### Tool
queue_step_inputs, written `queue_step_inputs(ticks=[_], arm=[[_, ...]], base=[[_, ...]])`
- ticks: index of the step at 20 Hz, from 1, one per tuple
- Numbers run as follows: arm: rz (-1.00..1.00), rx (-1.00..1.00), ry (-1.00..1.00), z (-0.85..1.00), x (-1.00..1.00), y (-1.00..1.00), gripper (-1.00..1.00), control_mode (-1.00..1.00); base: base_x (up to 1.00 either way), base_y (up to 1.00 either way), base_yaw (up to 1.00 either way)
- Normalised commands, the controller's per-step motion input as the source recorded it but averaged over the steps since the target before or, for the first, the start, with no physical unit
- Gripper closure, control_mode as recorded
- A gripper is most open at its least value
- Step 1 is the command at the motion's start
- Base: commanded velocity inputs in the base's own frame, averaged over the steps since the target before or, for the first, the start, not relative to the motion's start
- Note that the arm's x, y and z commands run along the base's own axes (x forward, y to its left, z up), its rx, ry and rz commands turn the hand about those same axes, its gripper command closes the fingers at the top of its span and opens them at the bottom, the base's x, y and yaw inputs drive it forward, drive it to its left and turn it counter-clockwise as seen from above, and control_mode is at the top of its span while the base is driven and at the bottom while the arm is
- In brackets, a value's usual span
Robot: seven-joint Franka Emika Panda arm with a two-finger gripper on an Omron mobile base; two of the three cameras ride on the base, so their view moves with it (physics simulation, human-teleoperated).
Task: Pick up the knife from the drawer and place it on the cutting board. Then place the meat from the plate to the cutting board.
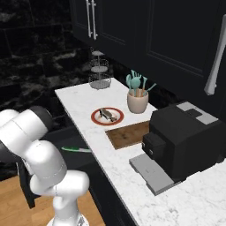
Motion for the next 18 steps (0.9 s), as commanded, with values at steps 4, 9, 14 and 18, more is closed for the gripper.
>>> queue_step_inputs(ticks=[4, 9, 14, 18], arm=[[-0.02, 0.00, 0.00, 0.08, -0.89, 1.00, -1.00, -1.00], [-0.01, 0.00, -0.09, 0.76, -0.27, 0.82, -1.00, -1.00], [-0.01, 0.03, -0.05, 0.69, 0.52, -0.22, -1.00, -1.00], [0.00, 0.12, 0.00, 0.22, 0.85, -0.81, -1.00, -1.00]], base=[[0.00, 0.00, 0.00], [0.00, 0.00, 0.00], [0.00, 0.00, 0.00], [0.00, 0.00, 0.00]])
